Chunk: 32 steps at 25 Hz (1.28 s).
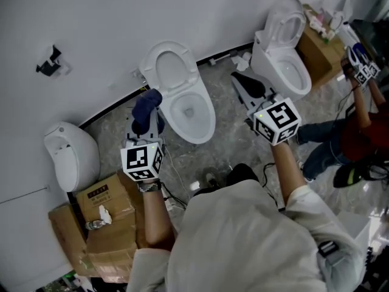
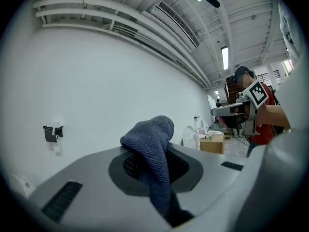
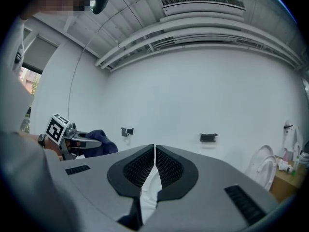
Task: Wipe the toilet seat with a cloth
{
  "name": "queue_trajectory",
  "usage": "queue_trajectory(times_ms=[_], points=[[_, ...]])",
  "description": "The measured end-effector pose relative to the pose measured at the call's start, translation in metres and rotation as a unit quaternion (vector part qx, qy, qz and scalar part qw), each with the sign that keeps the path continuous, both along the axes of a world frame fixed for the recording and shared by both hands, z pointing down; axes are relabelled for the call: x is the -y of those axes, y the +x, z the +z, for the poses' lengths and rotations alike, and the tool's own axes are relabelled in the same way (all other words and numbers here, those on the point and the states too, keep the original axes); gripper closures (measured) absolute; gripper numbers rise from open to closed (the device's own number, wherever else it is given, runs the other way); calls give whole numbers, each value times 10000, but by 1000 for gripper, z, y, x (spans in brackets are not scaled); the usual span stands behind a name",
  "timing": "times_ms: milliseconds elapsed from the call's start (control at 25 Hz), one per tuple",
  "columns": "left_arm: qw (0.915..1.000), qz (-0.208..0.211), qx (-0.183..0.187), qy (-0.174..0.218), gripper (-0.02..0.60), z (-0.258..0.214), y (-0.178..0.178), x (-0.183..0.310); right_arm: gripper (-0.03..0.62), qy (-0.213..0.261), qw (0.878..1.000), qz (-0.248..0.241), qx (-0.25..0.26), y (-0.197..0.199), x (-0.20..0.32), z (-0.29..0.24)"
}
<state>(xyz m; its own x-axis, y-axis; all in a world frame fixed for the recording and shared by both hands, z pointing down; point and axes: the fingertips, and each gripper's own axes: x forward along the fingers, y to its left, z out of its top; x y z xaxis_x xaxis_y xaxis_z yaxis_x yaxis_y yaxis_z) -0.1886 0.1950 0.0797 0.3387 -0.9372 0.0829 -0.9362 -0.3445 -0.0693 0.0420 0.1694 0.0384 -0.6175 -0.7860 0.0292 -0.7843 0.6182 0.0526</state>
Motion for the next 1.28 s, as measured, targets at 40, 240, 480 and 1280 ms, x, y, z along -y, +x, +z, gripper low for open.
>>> queue_trajectory(times_ms=[40,240,480,1280], points=[[10000,-4,-8,-16,552,2,-3,4,564,9,10000,-3,-24,-2,3,0],[9999,-97,-71,-74,552,11,-13,28,563,-27,9999,-97,-109,-10,25,8],[9998,-170,-2,-37,551,19,-11,67,565,-45,9992,-340,-201,-17,60,24],[9981,-600,-154,-6,552,65,-12,268,563,-308,9986,-316,-282,-5,249,81]])
